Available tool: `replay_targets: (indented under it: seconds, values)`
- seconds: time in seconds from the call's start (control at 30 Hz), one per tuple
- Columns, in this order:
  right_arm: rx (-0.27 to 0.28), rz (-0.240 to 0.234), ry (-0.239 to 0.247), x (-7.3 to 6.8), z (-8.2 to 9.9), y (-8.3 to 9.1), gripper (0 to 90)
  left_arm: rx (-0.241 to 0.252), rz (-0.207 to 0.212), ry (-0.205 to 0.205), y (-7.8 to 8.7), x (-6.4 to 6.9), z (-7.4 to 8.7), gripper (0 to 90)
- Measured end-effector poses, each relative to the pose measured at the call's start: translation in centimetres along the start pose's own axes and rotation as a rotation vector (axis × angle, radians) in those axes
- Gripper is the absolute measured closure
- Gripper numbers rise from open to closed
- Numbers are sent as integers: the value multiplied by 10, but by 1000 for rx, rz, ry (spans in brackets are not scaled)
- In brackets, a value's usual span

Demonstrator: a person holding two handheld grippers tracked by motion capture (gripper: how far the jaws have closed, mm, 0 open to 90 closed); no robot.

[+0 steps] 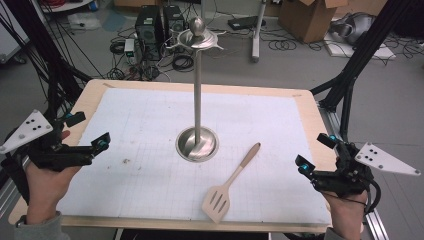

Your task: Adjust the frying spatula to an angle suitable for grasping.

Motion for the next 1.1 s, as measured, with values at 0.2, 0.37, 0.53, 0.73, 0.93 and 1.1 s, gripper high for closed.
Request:
replay_targets:
  seconds: [0.2,0.37,0.53,0.73,0.93,1.1]
  values:
    - [-9,-8,2,0,3,-4,27,3,6,2,-1,-1,0,33]
    - [-15,-12,7,2,6,-8,27,8,1,2,0,-1,-2,33]
    - [-30,-21,1,-1,8,-12,27,6,-4,4,1,-2,-1,33]
    - [-48,-23,-10,-3,11,-24,27,-5,5,6,1,-1,1,33]
    - [-100,-58,-11,-7,22,-42,49,2,0,7,4,-1,1,33]
    - [-129,-82,-5,-10,30,-52,143,-6,-4,9,2,-3,3,33]
Point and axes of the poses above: each handheld gripper's, and its own axes: y roughly backward along the jaws, z roughly out of its underside, x roughly to its right, the point moved 5 cm from there along -y, roughly forward along the jaws, and after that the axes turned 9 degrees about y, right-handed, at the moved point
